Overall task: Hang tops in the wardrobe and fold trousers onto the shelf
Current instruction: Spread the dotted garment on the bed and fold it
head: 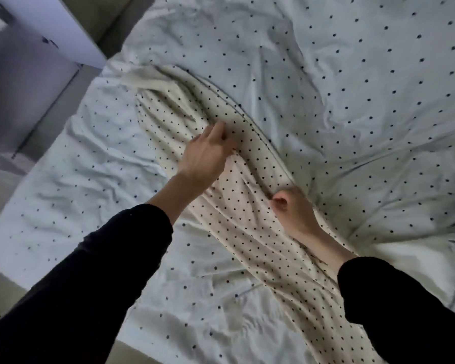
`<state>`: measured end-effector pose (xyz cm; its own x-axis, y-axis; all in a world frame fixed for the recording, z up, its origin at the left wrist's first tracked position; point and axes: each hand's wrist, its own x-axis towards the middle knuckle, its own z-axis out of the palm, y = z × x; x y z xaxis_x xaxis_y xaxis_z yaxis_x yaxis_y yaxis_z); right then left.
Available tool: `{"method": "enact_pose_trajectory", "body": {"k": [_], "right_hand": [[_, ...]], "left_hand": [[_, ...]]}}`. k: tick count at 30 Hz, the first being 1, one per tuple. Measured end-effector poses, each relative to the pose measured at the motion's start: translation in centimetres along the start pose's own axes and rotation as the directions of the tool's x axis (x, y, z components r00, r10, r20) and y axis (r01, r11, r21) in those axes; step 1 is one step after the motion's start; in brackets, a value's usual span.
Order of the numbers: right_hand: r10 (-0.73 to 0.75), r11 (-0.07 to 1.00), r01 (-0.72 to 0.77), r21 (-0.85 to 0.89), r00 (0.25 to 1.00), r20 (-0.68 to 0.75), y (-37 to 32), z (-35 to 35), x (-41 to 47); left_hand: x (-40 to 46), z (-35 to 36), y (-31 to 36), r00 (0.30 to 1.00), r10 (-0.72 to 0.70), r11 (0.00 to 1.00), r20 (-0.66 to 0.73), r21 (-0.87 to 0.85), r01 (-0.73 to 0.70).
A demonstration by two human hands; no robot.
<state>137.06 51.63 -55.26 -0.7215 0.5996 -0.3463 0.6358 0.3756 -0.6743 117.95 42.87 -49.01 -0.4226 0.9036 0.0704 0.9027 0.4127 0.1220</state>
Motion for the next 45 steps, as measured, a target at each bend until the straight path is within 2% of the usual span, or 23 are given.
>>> {"method": "enact_pose_trajectory", "body": {"k": [2, 4, 6, 7, 10, 13, 17, 19, 21, 24, 26, 28, 30, 33, 34, 37, 38, 40, 42, 43, 44, 45], "right_hand": [[-0.001, 0.999, 0.004, 0.050, 0.998, -0.064, -0.1, -1.0, 0.5], [0.043, 0.993, -0.019, 0.112, 0.976, -0.214, 0.1, -2.4, 1.3], [0.063, 0.990, -0.016, 0.140, 0.940, -0.337, 0.3, -3.4, 2.1], [0.064, 0.991, -0.017, 0.136, 0.936, -0.347, 0.4, -3.6, 2.4], [0.053, 0.998, -0.056, -0.001, 0.950, -0.306, 1.6, -3.0, 2.2], [-0.172, 0.971, 0.095, -0.219, 0.915, -0.366, 1.1, -1.6, 1.2], [-0.445, 0.853, 0.333, -0.402, 0.866, -0.227, -2.6, 0.3, 2.4], [-0.546, 0.780, 0.428, -0.456, 0.821, -0.165, -5.2, 1.1, 4.2], [-0.607, 0.724, 0.485, -0.491, 0.786, -0.119, -7.9, 1.5, 6.2], [-0.617, 0.700, 0.478, -0.530, 0.779, -0.111, -11.4, 1.4, 9.7], [-0.588, 0.701, 0.433, -0.566, 0.800, -0.116, -13.1, 1.0, 11.6], [-0.571, 0.676, 0.386, -0.628, 0.813, -0.115, -14.3, 0.8, 12.6], [-0.602, 0.644, 0.382, -0.663, 0.788, -0.132, -14.6, 1.0, 12.7], [-0.670, 0.619, 0.441, -0.650, 0.729, -0.143, -14.7, 1.7, 12.2], [-0.688, 0.610, 0.466, -0.641, 0.713, -0.136, -14.6, 1.9, 12.1], [-0.719, 0.590, 0.523, -0.615, 0.688, -0.105, -14.7, 2.5, 12.6], [-0.710, 0.597, 0.536, -0.597, 0.700, -0.081, -14.9, 2.7, 12.8], [-0.660, 0.636, 0.543, -0.548, 0.751, -0.023, -15.2, 3.1, 13.4], [-0.594, 0.668, 0.523, -0.529, 0.804, 0.045, -15.7, 3.3, 13.9], [-0.565, 0.666, 0.509, -0.545, 0.821, 0.077, -15.7, 3.5, 14.1], [-0.541, 0.654, 0.503, -0.565, 0.833, 0.116, -15.9, 3.7, 14.3], [-0.509, 0.643, 0.502, -0.579, 0.844, 0.167, -16.0, 3.9, 14.5]], "left_hand": [[1.7, -0.7, 0.2, 0.997, -0.022, 0.997, -0.079, -0.082, 0.015], [4.0, -0.8, 0.5, 0.988, -0.045, 0.992, -0.149, -0.121, 0.027], [5.4, -0.4, 0.6, 0.979, -0.061, 0.991, -0.194, -0.130, 0.036], [5.7, 0.1, 0.6, 0.979, -0.061, 0.992, -0.195, -0.123, 0.037], [5.9, 2.3, 0.8, 0.987, 0.012, 0.996, -0.159, -0.087, -0.027], [5.0, 2.9, 0.1, 0.984, 0.034, 0.996, -0.173, -0.079, -0.049], [4.0, 2.5, -3.8, 0.984, -0.109, 0.994, -0.143, -0.046, 0.104], [3.8, 1.9, -6.5, 0.963, -0.246, 0.966, -0.109, -0.108, 0.235], [3.7, 1.3, -8.9, 0.940, -0.321, 0.937, -0.115, -0.184, 0.298], [4.2, -0.4, -11.7, 0.920, -0.330, 0.937, -0.210, -0.194, 0.292], [5.4, -1.6, -13.0, 0.905, -0.357, 0.934, -0.232, -0.098, 0.343], [6.6, -2.1, -14.3, 0.932, -0.328, 0.932, -0.153, 0.107, 0.346], [7.8, -2.7, -14.8, 0.940, -0.324, 0.923, -0.103, 0.183, 0.338], [10.1, -3.4, -13.8, 0.882, -0.419, 0.899, -0.213, 0.041, 0.437], [10.8, -3.4, -13.4, 0.873, -0.443, 0.894, -0.204, -0.028, 0.447], [11.5, -2.7, -13.7, 0.882, -0.471, 0.864, -0.001, -0.201, 0.461], [11.1, -2.6, -14.1, 0.866, -0.501, 0.833, 0.014, -0.264, 0.486], [9.7, -2.2, -15.2, 0.798, -0.599, 0.769, -0.068, -0.329, 0.549], [8.0, -1.4, -16.7, 0.670, -0.739, 0.642, -0.070, -0.378, 0.667], [7.2, -0.8, -17.4, 0.580, -0.814, 0.501, 0.029, -0.472, 0.726], [6.8, -0.4, -18.3, 0.489, -0.854, 0.308, 0.176, -0.587, 0.749], [6.5, -0.3, -18.9, 0.427, -0.837, 0.091, 0.342, -0.682, 0.725]]}}
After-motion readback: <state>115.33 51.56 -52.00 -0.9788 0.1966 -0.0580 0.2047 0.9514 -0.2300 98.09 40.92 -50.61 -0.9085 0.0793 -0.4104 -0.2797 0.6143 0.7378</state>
